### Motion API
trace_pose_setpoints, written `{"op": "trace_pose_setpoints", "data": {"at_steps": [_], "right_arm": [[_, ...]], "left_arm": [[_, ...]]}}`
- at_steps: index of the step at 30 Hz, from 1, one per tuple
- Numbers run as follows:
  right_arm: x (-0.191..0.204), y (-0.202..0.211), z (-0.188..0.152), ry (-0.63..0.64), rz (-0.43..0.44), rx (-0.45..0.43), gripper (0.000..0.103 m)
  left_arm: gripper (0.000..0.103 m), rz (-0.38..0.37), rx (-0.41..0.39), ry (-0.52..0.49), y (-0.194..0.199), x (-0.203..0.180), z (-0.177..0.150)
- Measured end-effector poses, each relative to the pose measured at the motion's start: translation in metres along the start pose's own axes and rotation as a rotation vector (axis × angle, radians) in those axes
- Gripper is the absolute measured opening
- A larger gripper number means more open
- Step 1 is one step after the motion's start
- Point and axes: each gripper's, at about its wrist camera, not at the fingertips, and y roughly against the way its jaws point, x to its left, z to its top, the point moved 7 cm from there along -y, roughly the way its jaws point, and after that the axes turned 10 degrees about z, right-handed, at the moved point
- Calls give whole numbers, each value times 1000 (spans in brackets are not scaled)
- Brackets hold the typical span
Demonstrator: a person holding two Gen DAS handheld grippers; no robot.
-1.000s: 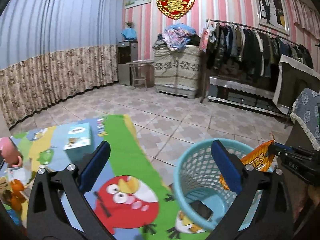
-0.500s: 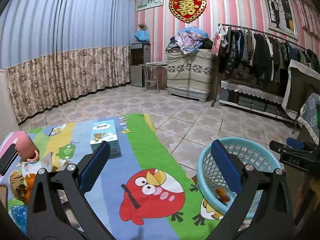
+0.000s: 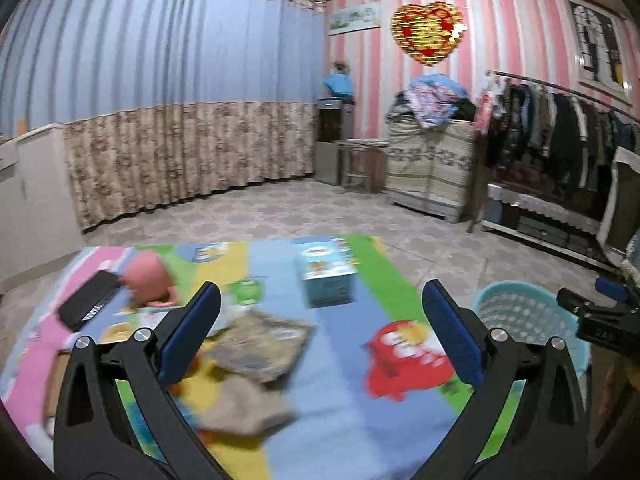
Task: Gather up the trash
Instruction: 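Move both open tools back over the mat, then grasp the blue plastic bag with the left tool while the right tool grasps the beige cloth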
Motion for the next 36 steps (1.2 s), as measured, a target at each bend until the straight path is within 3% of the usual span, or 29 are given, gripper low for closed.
{"op": "trace_pose_setpoints", "data": {"at_steps": [8,11,16,18,20,21,26,29,36], "right_arm": [[86,-11,-25,52,129,40,95],[113,-20,-40,75,164,78,95],[136,-28,-56,115,174,121,95],[138,-31,-60,119,171,137,95],[140,-32,-63,111,173,148,95],[139,-34,-63,105,177,154,95],[143,-40,-67,104,177,174,95],[149,-43,-68,105,191,183,95],[192,-45,-68,148,247,192,95]], "left_arm": [[97,140,103,-4,-4,97,-46],[97,138,167,23,-15,120,-68],[97,96,246,28,-35,126,-96],[88,72,278,23,-43,121,-103],[67,38,306,17,-48,116,-110],[63,27,315,15,-50,113,-113],[31,10,287,11,-43,116,-108],[23,17,257,6,-38,124,-98],[17,60,216,25,-32,160,-77]]}}
